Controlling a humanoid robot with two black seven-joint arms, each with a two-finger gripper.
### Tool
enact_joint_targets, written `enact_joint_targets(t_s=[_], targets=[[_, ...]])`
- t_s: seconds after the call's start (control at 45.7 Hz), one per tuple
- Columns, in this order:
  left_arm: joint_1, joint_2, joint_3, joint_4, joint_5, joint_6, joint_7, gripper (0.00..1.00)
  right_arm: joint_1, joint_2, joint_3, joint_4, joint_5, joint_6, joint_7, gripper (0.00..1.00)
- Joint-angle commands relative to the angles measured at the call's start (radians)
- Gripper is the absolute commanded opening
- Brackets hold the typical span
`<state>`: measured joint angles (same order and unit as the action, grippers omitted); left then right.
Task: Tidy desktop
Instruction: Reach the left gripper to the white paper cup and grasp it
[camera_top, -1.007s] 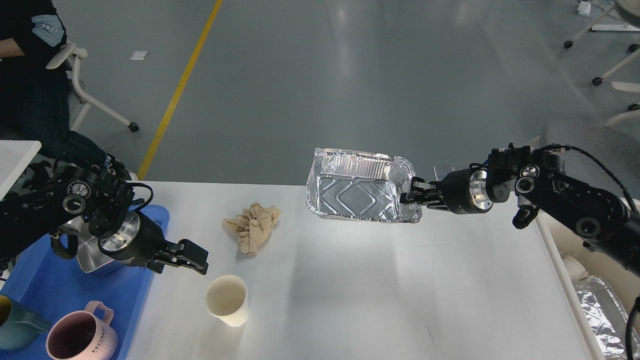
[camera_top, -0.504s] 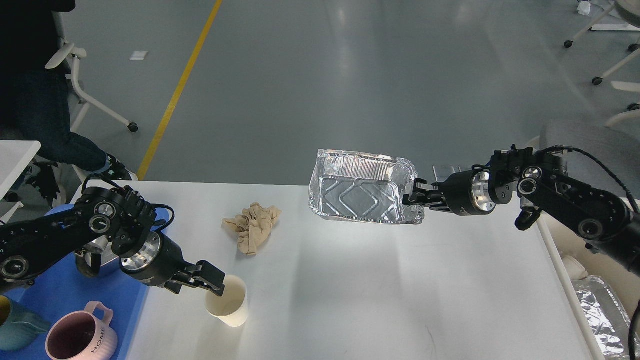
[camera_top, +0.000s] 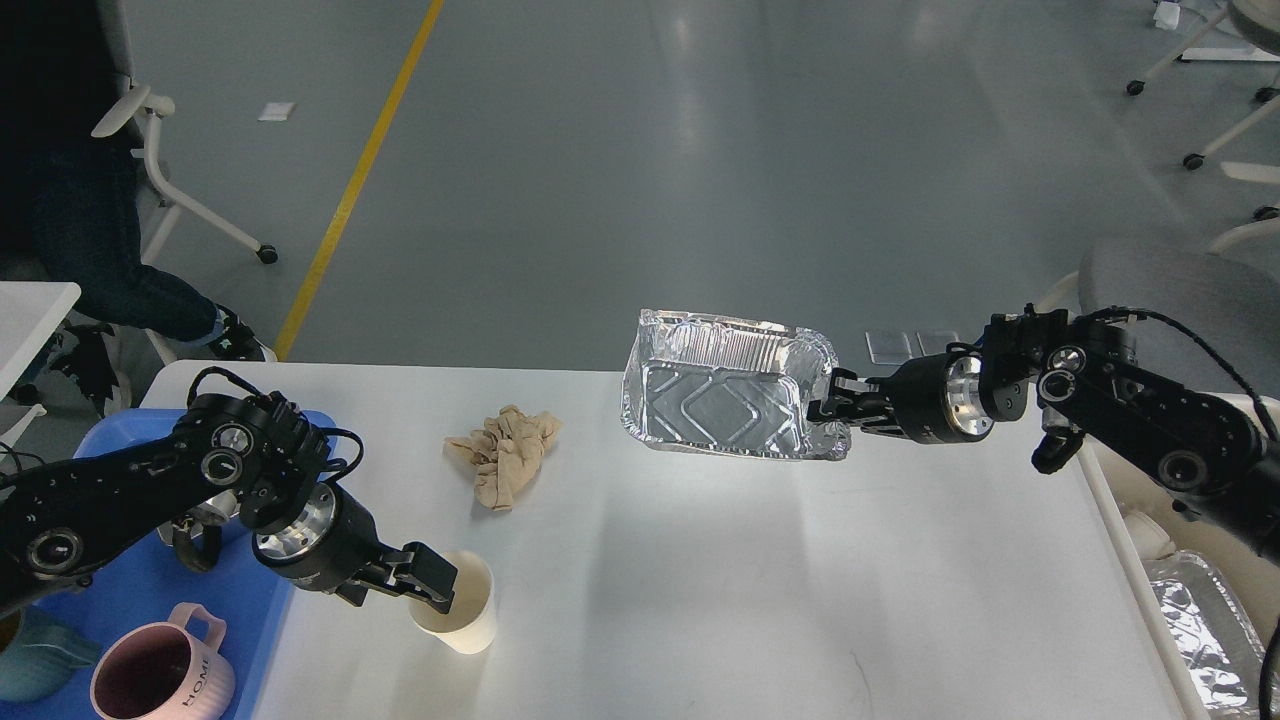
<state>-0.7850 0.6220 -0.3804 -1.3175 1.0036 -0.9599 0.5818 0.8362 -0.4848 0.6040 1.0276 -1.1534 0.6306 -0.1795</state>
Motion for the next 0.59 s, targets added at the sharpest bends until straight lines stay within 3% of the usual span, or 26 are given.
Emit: enact_joint_targets(t_s=[0.0, 0.11, 0.153, 0.175, 0.372, 0.416, 0.46, 0.526, 0.548, 0.569], targets=[[0.004, -0.005, 0.0, 0.004, 0.01, 0.0, 0.018, 0.97, -0.005, 0.0, 0.0, 0.0, 0.0, 0.0, 0.0, 0.0], [0.009, -0.022, 0.0, 0.015, 0.044, 0.0, 0.026, 0.9, -0.011, 0.0, 0.008, 0.002, 0.0, 0.0, 0.002, 0.0], [0.015, -0.03, 0.0, 0.017, 0.062, 0.0, 0.027, 0.83, -0.016, 0.0, 0.013, 0.002, 0.0, 0.0, 0.002, 0.0], [0.015, -0.034, 0.001, 0.017, 0.075, 0.0, 0.032, 0.74, -0.023, 0.0, 0.016, 0.003, 0.0, 0.0, 0.002, 0.0], [0.021, -0.048, 0.0, 0.03, 0.095, 0.0, 0.039, 0.52, -0.026, -0.017, 0.016, 0.006, 0.001, 0.0, 0.003, 0.0], [0.021, -0.048, 0.001, 0.03, 0.095, 0.0, 0.05, 0.42, -0.028, -0.02, 0.016, 0.008, 0.001, 0.0, 0.003, 0.0], [0.023, -0.053, 0.001, 0.034, 0.102, 0.0, 0.049, 0.23, -0.029, -0.021, 0.016, 0.008, 0.001, 0.0, 0.003, 0.0], [0.032, -0.067, 0.0, 0.043, 0.118, 0.0, 0.052, 0.22, -0.034, -0.023, 0.016, 0.008, 0.001, 0.0, 0.003, 0.0], [0.033, -0.07, 0.001, 0.044, 0.122, 0.0, 0.056, 0.18, -0.034, -0.024, 0.016, 0.008, 0.001, 0.0, 0.003, 0.0], [0.033, -0.07, 0.001, 0.044, 0.128, 0.0, 0.058, 0.06, -0.034, -0.024, 0.016, 0.008, 0.001, 0.0, 0.003, 0.0]])
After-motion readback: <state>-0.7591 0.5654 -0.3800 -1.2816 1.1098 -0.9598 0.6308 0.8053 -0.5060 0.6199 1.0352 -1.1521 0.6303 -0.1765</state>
